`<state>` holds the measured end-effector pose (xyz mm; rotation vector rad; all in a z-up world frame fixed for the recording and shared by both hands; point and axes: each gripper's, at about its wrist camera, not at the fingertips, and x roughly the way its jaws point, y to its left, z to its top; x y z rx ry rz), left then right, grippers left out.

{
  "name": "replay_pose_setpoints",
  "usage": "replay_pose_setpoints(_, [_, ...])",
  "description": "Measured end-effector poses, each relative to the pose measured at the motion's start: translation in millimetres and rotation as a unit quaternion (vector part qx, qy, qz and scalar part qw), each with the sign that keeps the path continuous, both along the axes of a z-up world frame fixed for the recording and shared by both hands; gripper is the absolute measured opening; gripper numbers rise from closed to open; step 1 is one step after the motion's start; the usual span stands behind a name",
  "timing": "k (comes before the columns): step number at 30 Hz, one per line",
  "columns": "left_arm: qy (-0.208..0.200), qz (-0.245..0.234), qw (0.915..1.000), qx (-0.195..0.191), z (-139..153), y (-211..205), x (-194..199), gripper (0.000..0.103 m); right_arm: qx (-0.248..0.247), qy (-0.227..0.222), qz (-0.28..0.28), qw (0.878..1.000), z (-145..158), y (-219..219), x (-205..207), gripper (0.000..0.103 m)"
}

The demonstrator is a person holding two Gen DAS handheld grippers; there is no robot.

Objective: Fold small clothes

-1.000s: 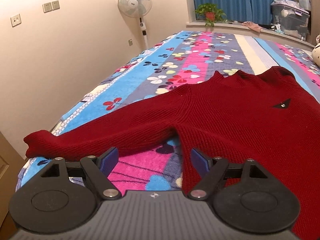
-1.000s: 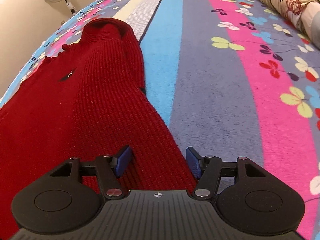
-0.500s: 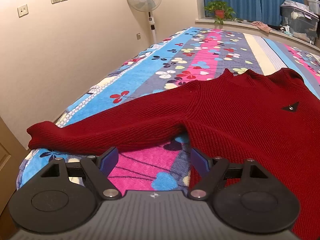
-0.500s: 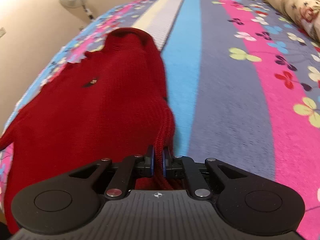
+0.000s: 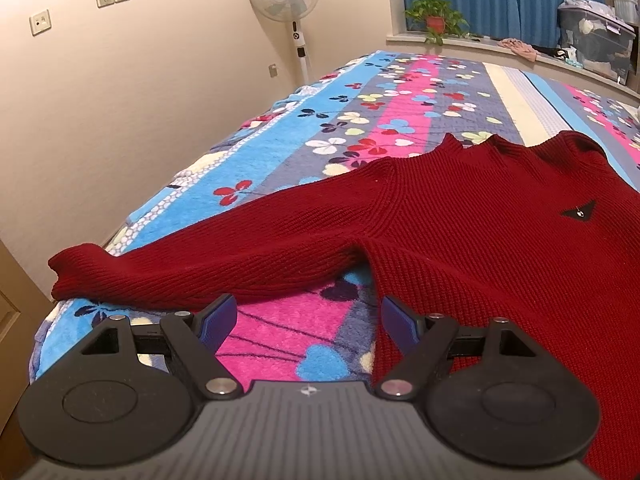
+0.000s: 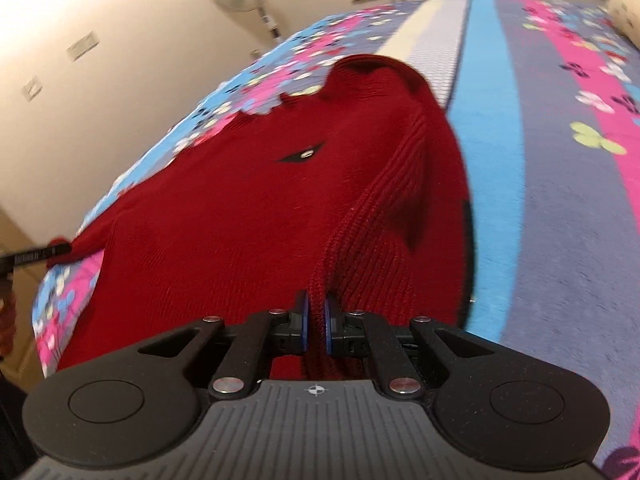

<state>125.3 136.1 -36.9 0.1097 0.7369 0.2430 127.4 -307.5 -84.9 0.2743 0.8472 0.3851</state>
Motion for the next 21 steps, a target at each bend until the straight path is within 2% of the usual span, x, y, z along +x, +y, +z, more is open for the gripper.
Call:
replay_pose_setpoints(5, [0.004, 0.002, 1.0000, 0.003, -1, 0, 2, 0.084, -0.002, -0.016, 0.017, 1.000, -1, 13, -6, 0.007])
replay_pose_setpoints(9, [0.000, -0.001, 1.0000, -0.004, 0, 0, 3, 0.084, 0.007, -0.033, 0.057, 0.998, -1, 27, -10, 0.007])
replay_pose_setpoints(16, [0.008, -0.038, 0.9992, -0.002, -5, -13, 6, 0.084, 0.011, -0.027, 0.082, 0.996, -14, 48, -12, 0.008])
replay_pose_setpoints(19, [0.030, -0.078, 0.9958, -0.038, -11, -23, 10, 0.084, -0.009, -0.026, 0.093, 0.995, -21, 62, -13, 0.008])
replay_pose_setpoints(21, [0.068, -0.106, 0.9897, -0.069, -22, -29, 16, 0.084, -0.015, -0.025, 0.085, 0.996, -21, 66, -12, 0.010])
